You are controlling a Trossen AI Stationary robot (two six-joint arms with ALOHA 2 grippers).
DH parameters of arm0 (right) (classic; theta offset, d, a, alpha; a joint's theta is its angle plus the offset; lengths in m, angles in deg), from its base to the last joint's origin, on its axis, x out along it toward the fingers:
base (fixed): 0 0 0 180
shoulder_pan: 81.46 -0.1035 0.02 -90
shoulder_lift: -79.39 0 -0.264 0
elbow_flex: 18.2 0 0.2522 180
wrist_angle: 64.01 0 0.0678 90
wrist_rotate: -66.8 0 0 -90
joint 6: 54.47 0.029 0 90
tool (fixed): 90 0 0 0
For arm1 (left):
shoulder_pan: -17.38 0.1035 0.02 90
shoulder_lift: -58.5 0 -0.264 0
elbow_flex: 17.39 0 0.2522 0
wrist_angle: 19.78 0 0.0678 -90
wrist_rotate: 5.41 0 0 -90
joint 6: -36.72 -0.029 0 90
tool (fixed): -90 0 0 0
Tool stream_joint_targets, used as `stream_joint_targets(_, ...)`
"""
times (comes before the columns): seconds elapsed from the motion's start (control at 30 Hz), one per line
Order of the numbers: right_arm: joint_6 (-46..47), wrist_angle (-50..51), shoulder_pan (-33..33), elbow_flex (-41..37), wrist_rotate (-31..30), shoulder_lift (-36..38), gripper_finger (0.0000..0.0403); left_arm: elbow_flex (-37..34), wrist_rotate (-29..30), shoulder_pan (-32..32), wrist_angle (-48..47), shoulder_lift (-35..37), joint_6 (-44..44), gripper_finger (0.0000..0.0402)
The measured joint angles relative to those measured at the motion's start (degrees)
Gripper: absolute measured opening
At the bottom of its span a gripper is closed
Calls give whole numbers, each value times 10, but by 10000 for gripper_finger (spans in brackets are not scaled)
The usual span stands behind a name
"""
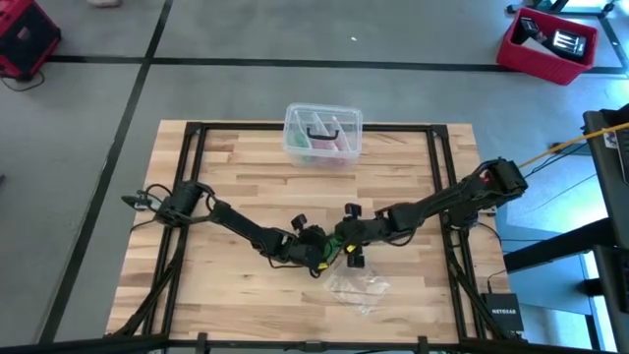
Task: Roll bandage
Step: Roll the green bandage
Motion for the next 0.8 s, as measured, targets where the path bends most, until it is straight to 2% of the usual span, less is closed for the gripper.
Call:
stream_joint_targets(0.27, 3, 18, 5, 2, -100, -19, 193, 0, 2, -1, 1, 0, -1, 100)
stream_joint_targets(0.47, 9, -12, 42, 2, -69, -50, 193, 0, 3, 0, 2, 0, -4, 100)
stream_joint_targets(0.6, 3, -1, 58, 6, -22, -70, 193, 0, 3, 0, 3, 0, -7, 100)
stream_joint_targets(0.8, 21, 18, 50, 6, -19, -77, 193, 8, 0, -5, -13, 5, -22, 100)
